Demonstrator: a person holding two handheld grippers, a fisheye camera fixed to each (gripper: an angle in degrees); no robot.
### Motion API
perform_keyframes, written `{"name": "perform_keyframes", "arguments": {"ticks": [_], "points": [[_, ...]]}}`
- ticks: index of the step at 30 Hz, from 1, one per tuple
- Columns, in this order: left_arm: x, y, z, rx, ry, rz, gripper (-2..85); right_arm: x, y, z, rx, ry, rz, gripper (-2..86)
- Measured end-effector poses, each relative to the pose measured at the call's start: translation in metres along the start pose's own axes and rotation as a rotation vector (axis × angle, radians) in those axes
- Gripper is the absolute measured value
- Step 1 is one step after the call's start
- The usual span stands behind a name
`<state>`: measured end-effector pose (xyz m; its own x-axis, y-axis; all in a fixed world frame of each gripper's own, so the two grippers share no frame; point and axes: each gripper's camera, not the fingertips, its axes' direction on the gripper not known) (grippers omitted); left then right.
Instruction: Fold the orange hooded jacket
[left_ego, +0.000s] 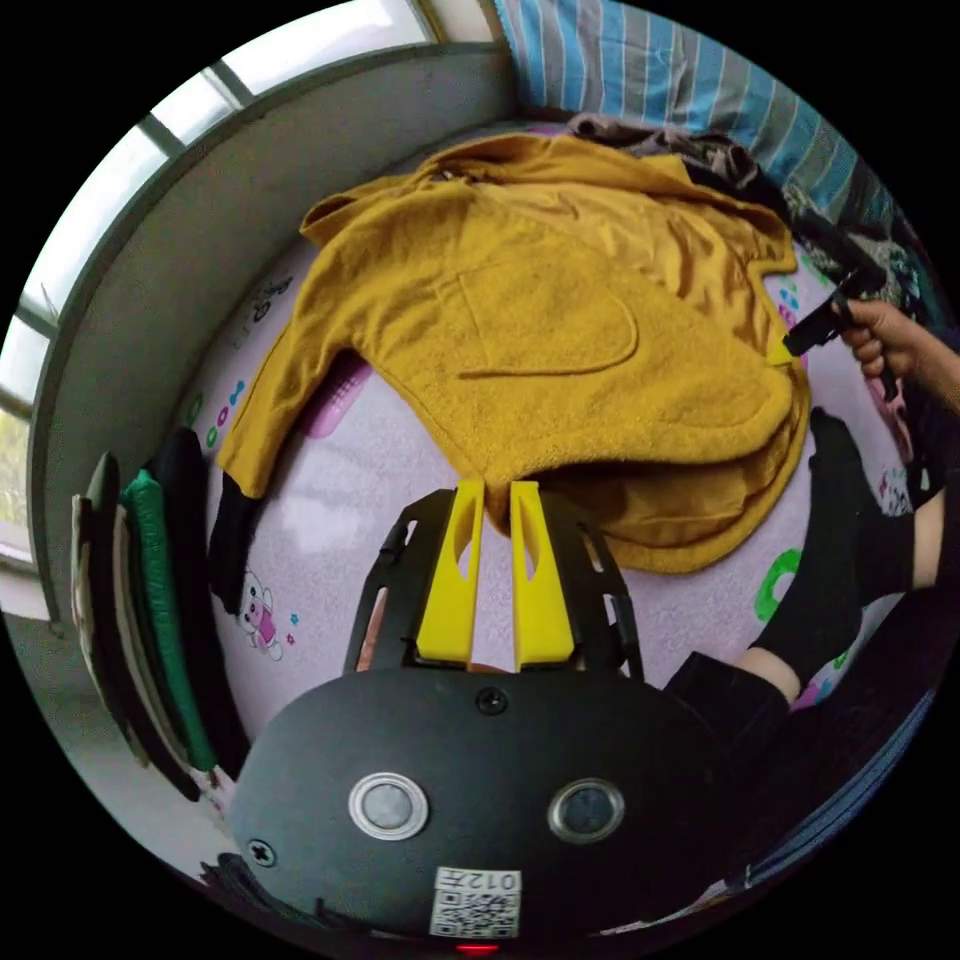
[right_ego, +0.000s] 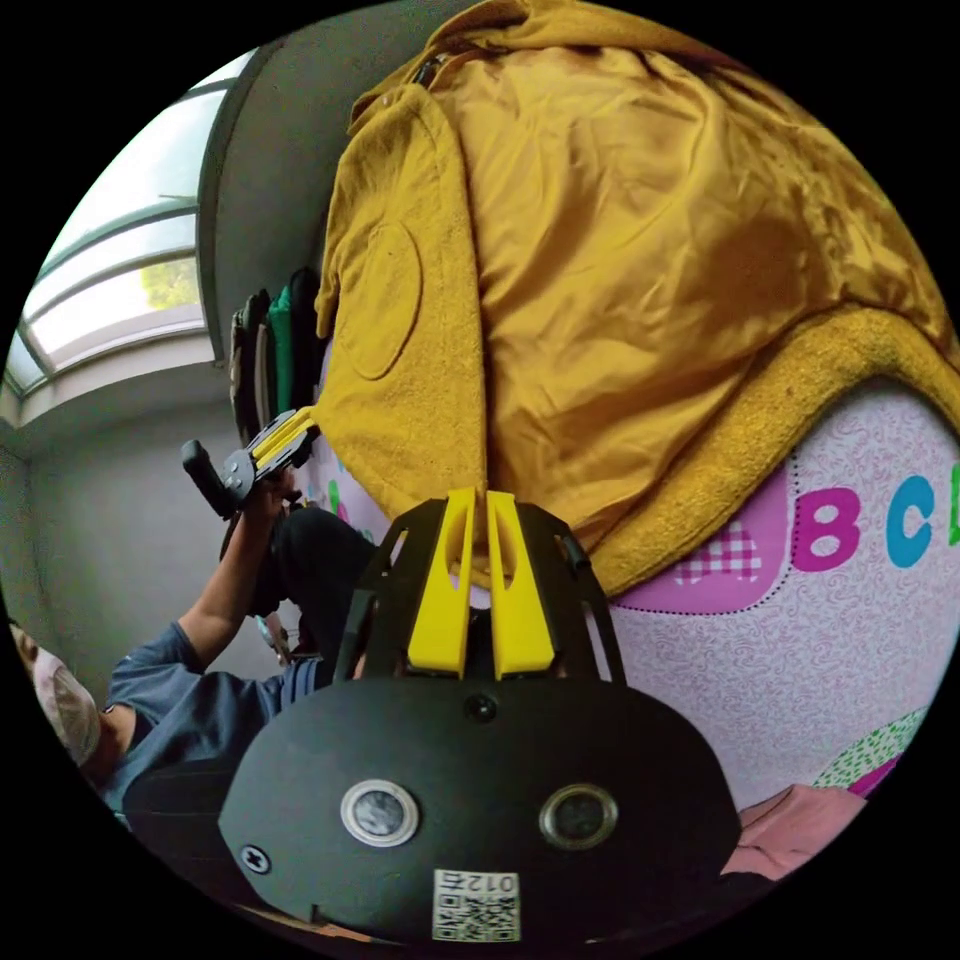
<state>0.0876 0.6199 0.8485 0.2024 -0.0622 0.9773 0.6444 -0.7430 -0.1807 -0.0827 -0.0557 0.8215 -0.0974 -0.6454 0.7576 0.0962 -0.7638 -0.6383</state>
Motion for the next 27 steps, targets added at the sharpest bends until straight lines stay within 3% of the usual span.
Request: {"name": "perform_keyframes", "arguments": {"ticks": [4,8,15,27], "points": [[0.017,0.0,0.022,-0.09,-0.068,0.064,6.1,0.007,-0.009,0.021,-0.053,0.04,0.01,-0.5],[0.033,0.0,0.016,-0.004,-0.127,0.115,6.8,0.007,-0.014,0.027,-0.058,0.051,-0.001,-0.3],[0.063,-0.011,0.036,-0.033,-0.213,0.31,6.4,0.025,-0.019,0.026,-0.026,0.013,0.061,2.9],[0.068,-0.012,0.056,-0.034,-0.211,0.295,4.5,0.03,-0.036,0.028,-0.018,-0.044,0.062,6.1]]}}
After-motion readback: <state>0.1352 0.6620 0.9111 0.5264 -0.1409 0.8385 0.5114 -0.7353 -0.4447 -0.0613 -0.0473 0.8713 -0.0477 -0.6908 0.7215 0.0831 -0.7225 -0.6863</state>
